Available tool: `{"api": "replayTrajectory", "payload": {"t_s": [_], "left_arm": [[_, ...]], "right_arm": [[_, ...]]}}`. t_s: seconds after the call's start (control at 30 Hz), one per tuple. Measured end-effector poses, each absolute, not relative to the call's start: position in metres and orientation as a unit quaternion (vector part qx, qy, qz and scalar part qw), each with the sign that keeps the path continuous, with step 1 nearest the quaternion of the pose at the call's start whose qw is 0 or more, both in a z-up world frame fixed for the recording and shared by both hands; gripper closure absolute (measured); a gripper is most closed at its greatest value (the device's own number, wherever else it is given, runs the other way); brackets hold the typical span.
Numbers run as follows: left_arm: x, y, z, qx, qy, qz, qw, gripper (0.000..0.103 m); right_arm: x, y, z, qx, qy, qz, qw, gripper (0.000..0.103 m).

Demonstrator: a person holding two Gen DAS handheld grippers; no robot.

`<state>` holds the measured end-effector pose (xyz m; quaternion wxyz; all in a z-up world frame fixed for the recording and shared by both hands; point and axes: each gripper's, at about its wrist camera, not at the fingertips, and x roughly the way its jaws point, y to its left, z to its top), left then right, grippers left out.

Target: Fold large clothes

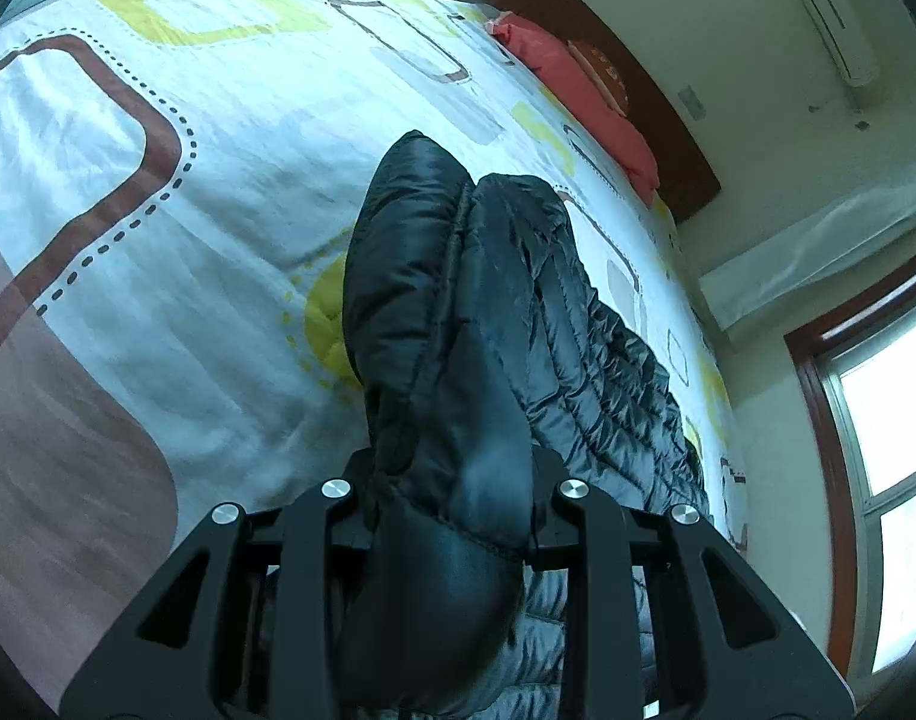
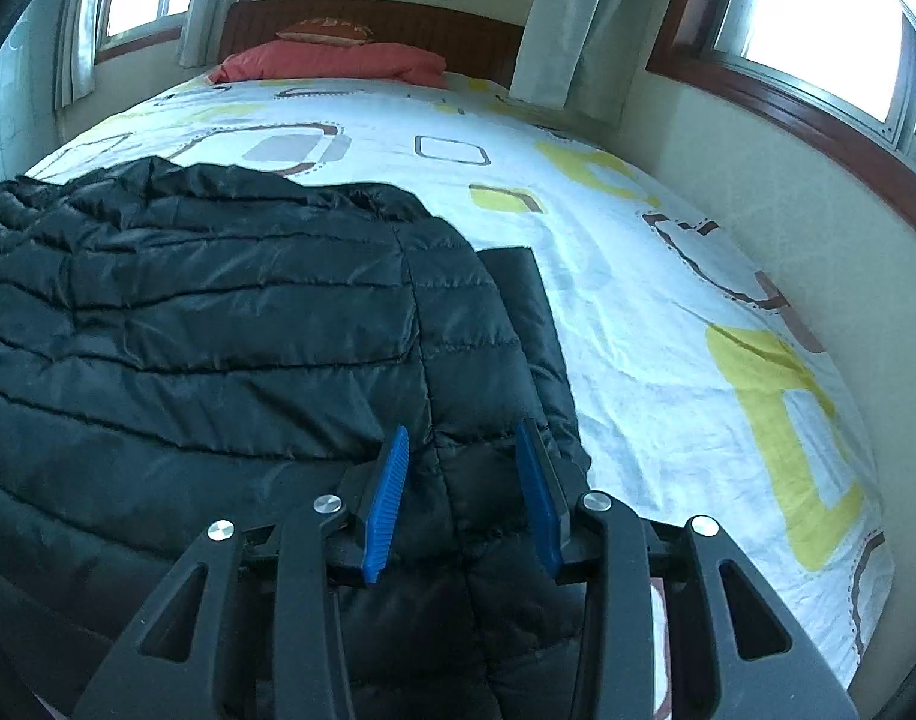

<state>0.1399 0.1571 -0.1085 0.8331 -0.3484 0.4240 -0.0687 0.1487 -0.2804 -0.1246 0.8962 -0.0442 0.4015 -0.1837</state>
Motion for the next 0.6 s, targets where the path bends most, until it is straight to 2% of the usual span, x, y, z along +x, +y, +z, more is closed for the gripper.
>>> {"api": "replayTrajectory", "payload": {"t_s": [0.6], "left_arm": [[0.13, 0.107, -0.045, -0.306, 0.394, -0.104, 0.86, 0.076]], "right_arm": [[0.134, -0.27, -0.136, -0.032, 0.393, -0.191, 0.899, 0.065]]}}
